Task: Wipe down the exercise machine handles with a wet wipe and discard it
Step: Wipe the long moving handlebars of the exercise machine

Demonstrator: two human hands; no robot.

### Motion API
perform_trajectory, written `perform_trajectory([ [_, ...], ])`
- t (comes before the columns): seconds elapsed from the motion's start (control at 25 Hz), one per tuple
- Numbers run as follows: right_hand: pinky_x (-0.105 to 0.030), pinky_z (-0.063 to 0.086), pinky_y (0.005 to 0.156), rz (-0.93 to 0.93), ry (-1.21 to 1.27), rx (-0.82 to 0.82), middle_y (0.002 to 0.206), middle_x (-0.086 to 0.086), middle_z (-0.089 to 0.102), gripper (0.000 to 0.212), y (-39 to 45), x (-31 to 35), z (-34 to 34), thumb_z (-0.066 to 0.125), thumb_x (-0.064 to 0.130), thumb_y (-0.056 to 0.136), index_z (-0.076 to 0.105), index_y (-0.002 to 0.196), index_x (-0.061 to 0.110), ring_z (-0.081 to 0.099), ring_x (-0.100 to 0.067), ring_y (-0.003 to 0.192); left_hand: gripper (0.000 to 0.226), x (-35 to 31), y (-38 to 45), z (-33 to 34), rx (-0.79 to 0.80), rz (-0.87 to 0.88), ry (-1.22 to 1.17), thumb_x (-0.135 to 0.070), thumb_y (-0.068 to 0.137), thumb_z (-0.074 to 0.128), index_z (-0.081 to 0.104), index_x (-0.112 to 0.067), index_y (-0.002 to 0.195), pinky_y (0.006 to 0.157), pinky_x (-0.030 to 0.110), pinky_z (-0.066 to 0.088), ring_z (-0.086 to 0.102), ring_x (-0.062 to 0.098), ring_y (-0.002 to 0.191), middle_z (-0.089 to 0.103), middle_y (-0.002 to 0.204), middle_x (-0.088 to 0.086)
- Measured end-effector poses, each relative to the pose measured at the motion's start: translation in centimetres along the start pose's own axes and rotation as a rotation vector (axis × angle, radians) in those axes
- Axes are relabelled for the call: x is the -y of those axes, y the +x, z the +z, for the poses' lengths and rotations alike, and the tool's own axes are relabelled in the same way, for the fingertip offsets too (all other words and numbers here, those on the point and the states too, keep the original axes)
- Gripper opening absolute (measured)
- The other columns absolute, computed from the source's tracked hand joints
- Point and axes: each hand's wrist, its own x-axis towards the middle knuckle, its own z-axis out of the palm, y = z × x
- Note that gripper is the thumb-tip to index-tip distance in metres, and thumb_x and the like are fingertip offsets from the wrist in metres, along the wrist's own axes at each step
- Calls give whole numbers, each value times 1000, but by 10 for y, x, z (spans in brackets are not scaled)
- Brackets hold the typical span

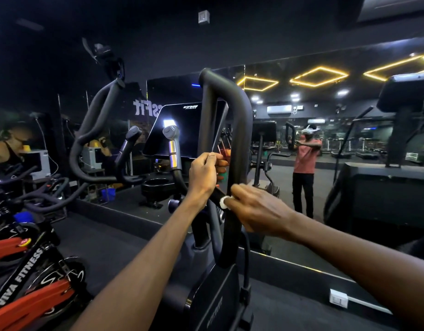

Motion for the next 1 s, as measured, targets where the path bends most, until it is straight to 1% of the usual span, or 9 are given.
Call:
perform_trajectory([
  [0.12,-30,50,66,316,84,-196,94,-9,53,17,9,-16,-4,50,12,98,63,105,4,49,-17,76,26,3,-2,-1,18,0,-1,-20,99,44,67,-17,87,63,35,56,69,22,73,75,84,10],
  [0.16,-28,49,68,336,69,-185,97,-9,54,22,11,-15,-4,45,15,100,63,108,5,48,-16,79,26,3,-3,-2,18,-2,1,-20,99,44,67,-17,88,64,35,56,70,22,74,75,85,11],
  [0.28,-28,47,63,48,25,-36,92,-6,52,14,-8,4,10,50,11,97,63,101,7,46,-15,74,24,4,-7,-4,27,1,2,-19,99,45,68,-16,89,63,32,56,69,22,75,75,87,11],
  [0.32,-29,48,62,79,40,-58,91,-7,52,9,-9,0,8,55,8,94,63,99,6,47,-16,73,24,5,-7,-6,30,5,1,-19,99,46,68,-16,90,62,31,56,69,22,75,75,86,11],
  [0.44,-25,53,64,420,203,-388,99,-14,50,8,-3,-25,-1,61,1,91,63,98,-1,53,-20,76,22,4,-9,-7,25,13,2,-18,100,46,67,-14,94,63,30,59,69,20,74,75,86,9],
  [0.6,-30,54,55,165,238,-187,102,-17,51,9,-33,-10,21,53,0,92,60,96,-1,58,-28,67,19,1,-14,-2,-6,2,8,-14,99,48,66,-12,96,58,26,55,67,18,72,73,86,11],
  [0.76,-35,48,67,487,236,-535,89,-13,62,10,-1,-58,0,69,-3,83,64,91,2,57,-25,76,18,-4,-14,7,-47,3,33,-12,99,50,66,-15,91,59,26,56,68,16,70,72,84,10],
  [0.8,-34,46,70,500,247,-552,88,-10,63,11,2,-61,1,70,0,82,64,91,5,55,-23,79,18,-5,-14,10,-60,2,40,-12,98,50,67,-15,91,61,29,57,68,17,72,72,85,11],
  [1.0,-34,54,77,222,361,-414,96,-15,63,14,-23,-38,23,67,-5,84,67,98,-3,61,-23,88,16,-2,-12,23,-106,-6,90,-16,95,56,68,-21,86,81,53,55,69,36,87,72,91,16],
])
